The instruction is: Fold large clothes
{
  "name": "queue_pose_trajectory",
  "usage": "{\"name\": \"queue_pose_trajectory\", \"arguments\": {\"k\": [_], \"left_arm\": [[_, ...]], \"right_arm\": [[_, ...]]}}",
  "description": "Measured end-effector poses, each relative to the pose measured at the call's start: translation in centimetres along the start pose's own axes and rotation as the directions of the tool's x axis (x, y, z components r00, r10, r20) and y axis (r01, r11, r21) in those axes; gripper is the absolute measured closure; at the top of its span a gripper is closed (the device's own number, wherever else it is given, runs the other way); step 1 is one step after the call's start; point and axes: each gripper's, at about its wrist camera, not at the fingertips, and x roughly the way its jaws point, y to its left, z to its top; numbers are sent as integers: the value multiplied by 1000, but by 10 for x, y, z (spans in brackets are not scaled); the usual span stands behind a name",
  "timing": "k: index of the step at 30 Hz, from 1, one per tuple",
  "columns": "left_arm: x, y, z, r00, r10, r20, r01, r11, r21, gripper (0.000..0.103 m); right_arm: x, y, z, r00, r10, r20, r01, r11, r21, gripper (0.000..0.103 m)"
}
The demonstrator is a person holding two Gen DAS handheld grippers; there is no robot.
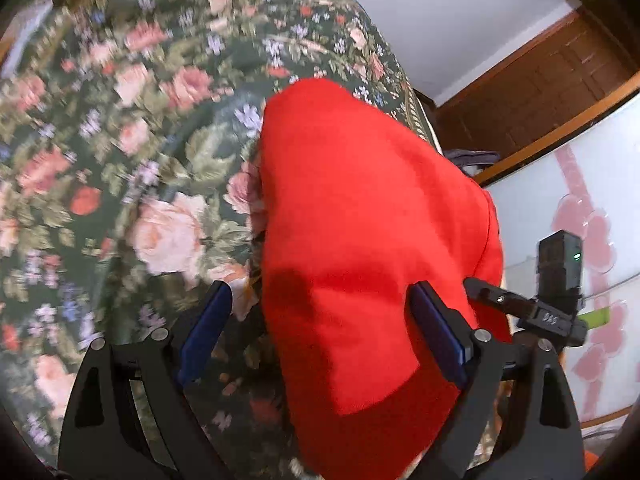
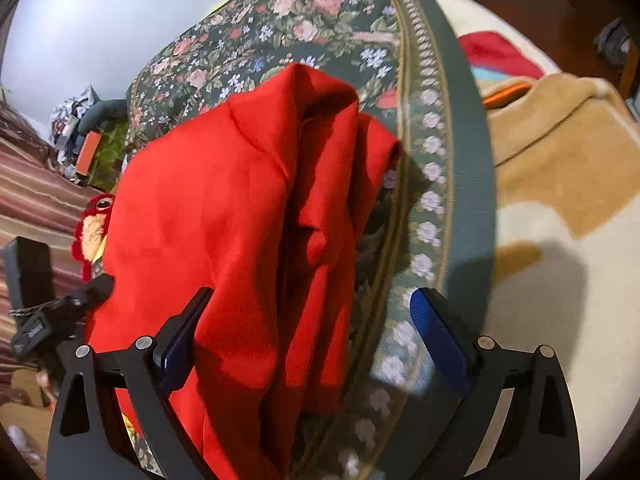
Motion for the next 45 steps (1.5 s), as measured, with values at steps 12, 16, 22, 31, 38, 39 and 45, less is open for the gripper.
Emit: {"name": "queue_pose_trajectory", "arguments": {"k": [12, 16, 22, 31, 38, 39, 45], "left_arm": [[26, 19, 19, 983, -171, -70, 162, 979, -126, 13], [30, 13, 25, 970, -218, -109, 204, 970, -131, 32], [14, -3, 23, 980, -179, -92, 169, 980, -107, 53], [-69, -20, 23, 984, -174, 37, 175, 984, -30, 61], [-152, 9, 33, 972, -160, 174, 163, 987, -1, 61], [-163, 18, 34, 968, -158, 194, 162, 987, -6, 61], [-199, 71, 55, 961, -102, 256, 113, 993, -29, 61]], "right_arm": [[12, 2, 16, 990, 139, -25, -139, 990, -1, 10], [11, 6, 14, 987, 154, -40, -154, 988, 17, 33], [-11, 22, 12, 979, 203, -35, -202, 979, 36, 74], [-47, 105, 8, 980, 197, 29, -192, 973, -127, 76], [-52, 183, 21, 969, 239, 60, -216, 942, -255, 76], [-50, 191, 23, 971, 231, 59, -209, 944, -256, 76], [-7, 250, 45, 966, 254, 48, -226, 919, -324, 76]]}}
